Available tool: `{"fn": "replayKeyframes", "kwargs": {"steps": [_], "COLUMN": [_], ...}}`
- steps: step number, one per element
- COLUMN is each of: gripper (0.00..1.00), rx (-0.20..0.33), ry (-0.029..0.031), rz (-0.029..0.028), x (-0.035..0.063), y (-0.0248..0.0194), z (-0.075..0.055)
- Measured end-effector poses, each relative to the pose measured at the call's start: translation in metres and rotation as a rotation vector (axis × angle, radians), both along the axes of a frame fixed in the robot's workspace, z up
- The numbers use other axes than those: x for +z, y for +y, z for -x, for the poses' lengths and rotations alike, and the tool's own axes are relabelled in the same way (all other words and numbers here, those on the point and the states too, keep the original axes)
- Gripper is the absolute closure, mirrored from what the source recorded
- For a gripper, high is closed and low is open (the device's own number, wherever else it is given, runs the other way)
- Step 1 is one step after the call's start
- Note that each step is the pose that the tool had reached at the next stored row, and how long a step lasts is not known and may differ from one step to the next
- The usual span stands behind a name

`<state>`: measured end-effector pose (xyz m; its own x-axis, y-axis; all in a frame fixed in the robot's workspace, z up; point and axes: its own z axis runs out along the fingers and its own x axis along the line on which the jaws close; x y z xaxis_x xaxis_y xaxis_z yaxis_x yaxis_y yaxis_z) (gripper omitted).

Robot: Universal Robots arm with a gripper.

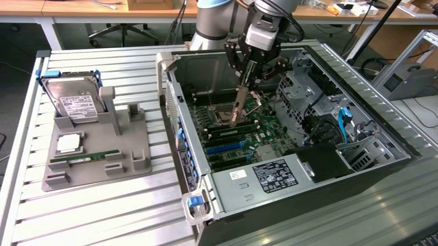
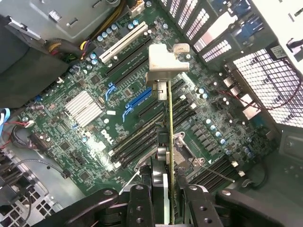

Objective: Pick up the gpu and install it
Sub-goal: 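Insert the gpu into the slot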

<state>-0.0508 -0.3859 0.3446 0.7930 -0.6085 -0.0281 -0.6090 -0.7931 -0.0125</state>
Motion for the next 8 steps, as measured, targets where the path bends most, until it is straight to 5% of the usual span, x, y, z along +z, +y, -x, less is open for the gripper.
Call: {"fn": "replayKeyframes", "kwargs": {"steps": [8], "gripper": [0.70], "rx": [0.069], "ry": [0.0000], "rz": [0.0000], "x": [-0.0001], "y": [0.0000], "z": [0.0000]}}
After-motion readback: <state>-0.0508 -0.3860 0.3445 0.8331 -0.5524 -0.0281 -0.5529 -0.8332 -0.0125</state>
